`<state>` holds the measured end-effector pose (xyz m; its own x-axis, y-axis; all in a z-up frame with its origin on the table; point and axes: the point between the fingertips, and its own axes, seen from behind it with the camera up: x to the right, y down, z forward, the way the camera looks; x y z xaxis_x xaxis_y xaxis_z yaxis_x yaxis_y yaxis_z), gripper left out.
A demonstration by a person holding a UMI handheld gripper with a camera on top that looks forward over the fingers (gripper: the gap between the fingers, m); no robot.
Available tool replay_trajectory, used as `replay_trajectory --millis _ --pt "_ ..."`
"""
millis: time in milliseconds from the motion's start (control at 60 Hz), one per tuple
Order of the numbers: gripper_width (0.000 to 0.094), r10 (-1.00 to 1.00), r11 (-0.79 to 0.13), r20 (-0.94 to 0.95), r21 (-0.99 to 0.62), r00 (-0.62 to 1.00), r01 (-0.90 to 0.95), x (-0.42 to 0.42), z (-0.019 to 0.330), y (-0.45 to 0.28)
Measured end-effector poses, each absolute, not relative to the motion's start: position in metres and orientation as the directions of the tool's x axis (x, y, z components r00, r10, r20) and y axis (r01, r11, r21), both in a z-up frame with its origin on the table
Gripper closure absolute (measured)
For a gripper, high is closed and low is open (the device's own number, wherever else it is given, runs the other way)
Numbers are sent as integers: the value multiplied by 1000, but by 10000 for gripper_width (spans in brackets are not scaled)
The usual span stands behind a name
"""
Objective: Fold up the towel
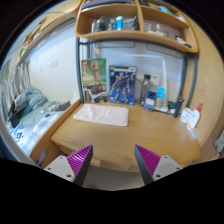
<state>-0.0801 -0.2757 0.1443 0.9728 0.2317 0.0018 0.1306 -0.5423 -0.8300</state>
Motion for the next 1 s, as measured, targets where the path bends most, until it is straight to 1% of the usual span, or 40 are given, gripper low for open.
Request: replay_trajectory --millis 150,283,400,500,600,750,817,850,933,950,1000 --pt "90 289 -599 -10 -782 957 173 -163 83 -223" --pt "89 323 -624 -32 -759 946 188 -241 51 -165" --pt "91 334 -631 -33 -750 942 197 -302 34 -102" --pt "96 341 -616 -5 -757 940 220 -344 26 -46" --pt "105 336 -608 29 -756 941 240 -371 15 4" --pt "162 329 -595 87 -755 940 278 -390 -3 60" --pt "220 327 -614 91 -736 941 285 -394 -17 71" --pt "243 315 -605 78 -752 946 264 -396 -15 78" --pt "390 338 -604 95 -741 936 293 -398 -17 80" --pt "397 341 -604 97 -739 935 297 -398 -17 79" --pt "604 341 -604 106 -737 934 304 -397 -17 80"
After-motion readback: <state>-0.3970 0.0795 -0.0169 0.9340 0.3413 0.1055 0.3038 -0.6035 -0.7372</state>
